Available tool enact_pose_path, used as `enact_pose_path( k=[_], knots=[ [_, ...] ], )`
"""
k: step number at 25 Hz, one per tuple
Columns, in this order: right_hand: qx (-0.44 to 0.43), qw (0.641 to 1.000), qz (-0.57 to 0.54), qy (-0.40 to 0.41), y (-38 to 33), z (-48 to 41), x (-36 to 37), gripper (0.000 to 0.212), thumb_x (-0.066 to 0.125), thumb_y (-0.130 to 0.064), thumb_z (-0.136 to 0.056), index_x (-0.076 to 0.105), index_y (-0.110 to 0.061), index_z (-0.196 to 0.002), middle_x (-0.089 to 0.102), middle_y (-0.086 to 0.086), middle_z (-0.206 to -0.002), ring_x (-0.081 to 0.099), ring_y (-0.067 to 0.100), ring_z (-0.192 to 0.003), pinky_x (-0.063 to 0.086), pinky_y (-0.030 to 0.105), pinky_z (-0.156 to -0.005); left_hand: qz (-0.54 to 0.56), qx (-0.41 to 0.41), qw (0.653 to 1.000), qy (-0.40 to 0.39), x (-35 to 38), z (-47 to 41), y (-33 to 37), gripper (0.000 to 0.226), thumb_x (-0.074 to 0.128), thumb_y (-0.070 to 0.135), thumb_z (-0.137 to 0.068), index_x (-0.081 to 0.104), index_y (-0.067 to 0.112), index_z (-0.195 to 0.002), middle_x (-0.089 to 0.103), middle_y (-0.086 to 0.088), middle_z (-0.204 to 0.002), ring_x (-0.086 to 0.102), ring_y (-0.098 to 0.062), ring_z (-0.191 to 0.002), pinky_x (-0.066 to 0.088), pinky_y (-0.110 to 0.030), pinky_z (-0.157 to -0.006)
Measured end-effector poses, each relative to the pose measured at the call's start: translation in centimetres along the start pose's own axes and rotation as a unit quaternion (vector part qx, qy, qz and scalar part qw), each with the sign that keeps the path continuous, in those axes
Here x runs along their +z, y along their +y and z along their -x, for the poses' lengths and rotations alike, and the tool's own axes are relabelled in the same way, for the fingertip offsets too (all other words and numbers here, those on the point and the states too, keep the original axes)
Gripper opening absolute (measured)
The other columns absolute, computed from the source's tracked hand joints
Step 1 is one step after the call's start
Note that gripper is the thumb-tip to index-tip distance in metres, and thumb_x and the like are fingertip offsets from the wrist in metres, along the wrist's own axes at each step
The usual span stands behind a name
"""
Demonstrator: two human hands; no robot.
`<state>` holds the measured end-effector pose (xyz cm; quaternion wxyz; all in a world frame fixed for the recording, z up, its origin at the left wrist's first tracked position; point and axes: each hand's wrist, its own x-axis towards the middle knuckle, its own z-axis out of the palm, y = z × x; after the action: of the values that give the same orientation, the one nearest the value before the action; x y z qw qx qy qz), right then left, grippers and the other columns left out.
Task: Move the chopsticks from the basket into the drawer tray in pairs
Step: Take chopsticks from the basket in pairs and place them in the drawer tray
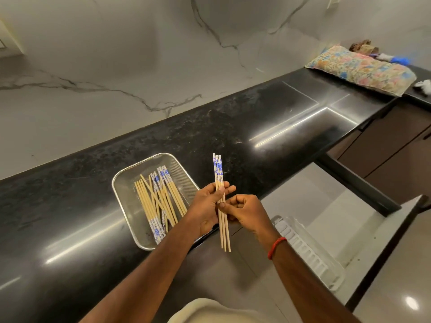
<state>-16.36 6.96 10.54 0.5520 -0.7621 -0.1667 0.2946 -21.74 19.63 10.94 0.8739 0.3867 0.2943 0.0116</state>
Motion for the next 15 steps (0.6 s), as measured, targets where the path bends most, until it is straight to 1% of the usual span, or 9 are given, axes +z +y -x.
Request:
enact_pose_path(
  k=[2, 3, 6, 8, 10, 12, 13, 15],
  knots=[
    [-0.003, 1.000, 0.008, 0.005, 0.4, 0.2, -1.4, 0.013, 0.075, -0.026, -0.087, 0.073, -0.014, -0.085, 0.076, -0.001, -0.073, 0.075, 0.012, -0.067, 0.056, 0.018, -0.057, 0.004, -0.008, 1.000, -0.001, 1.2, -0.5, -1.0, 0.021, 0.048, 0.014, -0.106, 0.065, 0.008, -0.116, 0.079, -0.008, -0.111, 0.078, -0.027, -0.093, 0.064, -0.042, -0.066],
    [-0.003, 1.000, 0.006, 0.008, 0.6, 0.3, -2.1, 0.012, 0.075, -0.026, -0.087, 0.073, -0.014, -0.086, 0.076, -0.001, -0.073, 0.075, 0.013, -0.068, 0.057, 0.020, -0.058, 0.004, -0.012, 1.000, -0.003, 1.8, -0.7, -1.5, 0.021, 0.049, 0.015, -0.106, 0.065, 0.008, -0.117, 0.079, -0.008, -0.111, 0.078, -0.026, -0.092, 0.064, -0.041, -0.066],
    [0.004, 1.000, 0.002, 0.017, 1.6, 0.6, -4.1, 0.017, 0.074, -0.023, -0.088, 0.074, -0.012, -0.100, 0.077, 0.006, -0.084, 0.076, 0.018, -0.076, 0.063, 0.034, -0.070, -0.012, -0.024, 1.000, -0.008, 3.8, -1.3, -3.0, 0.021, 0.049, 0.015, -0.106, 0.065, 0.008, -0.118, 0.079, -0.008, -0.112, 0.078, -0.023, -0.088, 0.063, -0.039, -0.065],
    [0.013, 1.000, -0.009, 0.026, 2.5, 1.0, -5.6, 0.022, 0.073, -0.021, -0.088, 0.073, -0.009, -0.107, 0.077, 0.008, -0.090, 0.076, 0.019, -0.080, 0.063, 0.036, -0.075, -0.023, -0.028, 0.999, -0.008, 5.3, -1.8, -4.2, 0.021, 0.048, 0.015, -0.106, 0.065, 0.009, -0.118, 0.077, -0.010, -0.117, 0.078, -0.022, -0.088, 0.063, -0.037, -0.066],
    [0.015, 0.999, -0.020, 0.038, 3.4, 1.4, -7.1, 0.023, 0.073, -0.021, -0.088, 0.074, -0.008, -0.107, 0.077, 0.006, -0.088, 0.076, 0.016, -0.077, 0.063, 0.031, -0.071, -0.039, -0.031, 0.999, -0.006, 6.5, -2.1, -5.6, 0.023, 0.048, 0.016, -0.106, 0.066, 0.011, -0.118, 0.075, -0.010, -0.122, 0.076, -0.022, -0.092, 0.063, -0.037, -0.070],
    [0.017, 0.999, -0.020, 0.045, 4.4, 1.8, -8.5, 0.020, 0.073, -0.022, -0.088, 0.075, -0.008, -0.102, 0.076, -0.002, -0.079, 0.075, 0.010, -0.070, 0.058, 0.019, -0.061, -0.072, -0.033, 0.997, 0.001, 7.5, -2.4, -6.9, 0.024, 0.049, 0.019, -0.105, 0.068, 0.013, -0.119, 0.074, -0.009, -0.120, 0.071, -0.022, -0.095, 0.063, -0.039, -0.076],
    [0.022, 0.998, -0.026, 0.046, 4.8, 2.1, -9.0, 0.018, 0.073, -0.022, -0.088, 0.075, -0.009, -0.100, 0.075, -0.005, -0.076, 0.074, 0.008, -0.067, 0.056, 0.016, -0.057, -0.086, -0.035, 0.996, 0.003, 8.0, -2.5, -7.6, 0.024, 0.049, 0.020, -0.105, 0.069, 0.013, -0.118, 0.074, -0.009, -0.113, 0.071, -0.022, -0.091, 0.063, -0.040, -0.078],
    [0.031, 0.998, -0.040, 0.048, 5.8, 2.6, -10.2, 0.014, 0.073, -0.021, -0.088, 0.076, -0.010, -0.097, 0.075, -0.007, -0.073, 0.074, 0.008, -0.065, 0.054, 0.014, -0.055, -0.105, -0.042, 0.994, 0.001, 8.9, -2.5, -8.8, 0.026, 0.049, 0.021, -0.105, 0.069, 0.013, -0.119, 0.070, -0.011, -0.095, 0.071, -0.021, -0.079, 0.064, -0.044, -0.078]
  ],
)
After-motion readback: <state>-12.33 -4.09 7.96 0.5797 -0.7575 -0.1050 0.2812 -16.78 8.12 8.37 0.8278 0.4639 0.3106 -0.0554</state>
